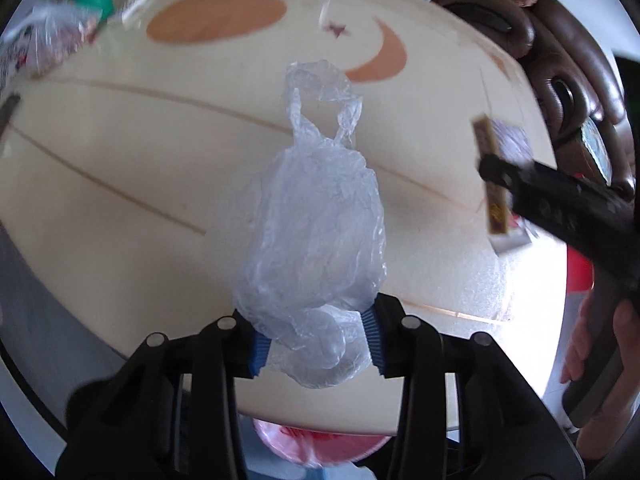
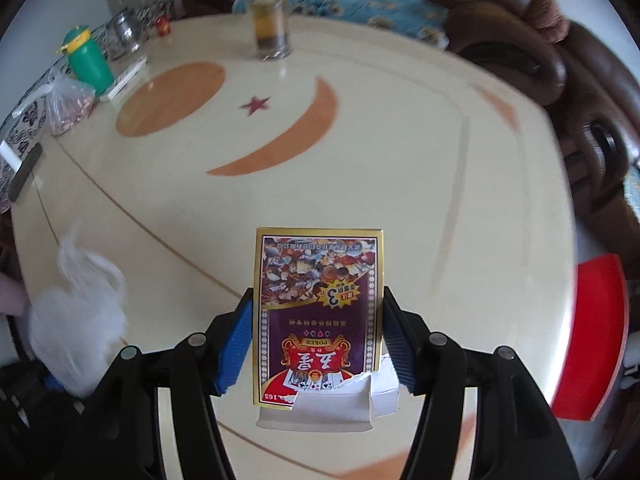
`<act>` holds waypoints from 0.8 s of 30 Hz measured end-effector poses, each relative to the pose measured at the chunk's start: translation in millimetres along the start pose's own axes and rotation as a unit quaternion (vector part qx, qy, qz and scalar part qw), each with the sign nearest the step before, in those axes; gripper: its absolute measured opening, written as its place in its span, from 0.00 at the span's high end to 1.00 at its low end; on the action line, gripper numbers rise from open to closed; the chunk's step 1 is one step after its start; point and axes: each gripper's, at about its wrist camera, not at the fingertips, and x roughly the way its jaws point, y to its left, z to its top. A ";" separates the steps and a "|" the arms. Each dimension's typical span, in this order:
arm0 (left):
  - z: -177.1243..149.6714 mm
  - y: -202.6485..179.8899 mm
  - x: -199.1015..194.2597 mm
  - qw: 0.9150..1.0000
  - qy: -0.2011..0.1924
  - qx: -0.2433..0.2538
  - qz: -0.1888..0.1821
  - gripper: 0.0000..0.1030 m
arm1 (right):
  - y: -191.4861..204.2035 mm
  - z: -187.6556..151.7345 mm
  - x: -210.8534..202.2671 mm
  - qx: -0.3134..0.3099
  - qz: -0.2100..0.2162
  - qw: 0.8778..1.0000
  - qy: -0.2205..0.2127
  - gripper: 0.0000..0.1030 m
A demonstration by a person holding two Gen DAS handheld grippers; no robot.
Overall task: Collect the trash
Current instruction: 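Carry the bag with the left tool while the right tool carries the pack over the pink bin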
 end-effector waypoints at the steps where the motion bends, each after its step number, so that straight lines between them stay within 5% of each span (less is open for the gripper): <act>1: -1.8 -1.9 -5.1 1.000 -0.010 0.008 0.001 0.62 | -2.3 -6.5 -8.0 0.000 -0.009 1.000 -0.010 0.43; 12: -12.6 -1.1 -59.6 0.988 -0.130 0.080 0.014 0.63 | -17.6 -99.0 -116.5 0.066 -0.052 0.991 -0.104 0.43; 24: -58.8 4.9 -137.0 0.968 -0.213 0.132 0.017 0.63 | 32.1 -166.9 -218.8 0.091 -0.069 0.975 -0.192 0.43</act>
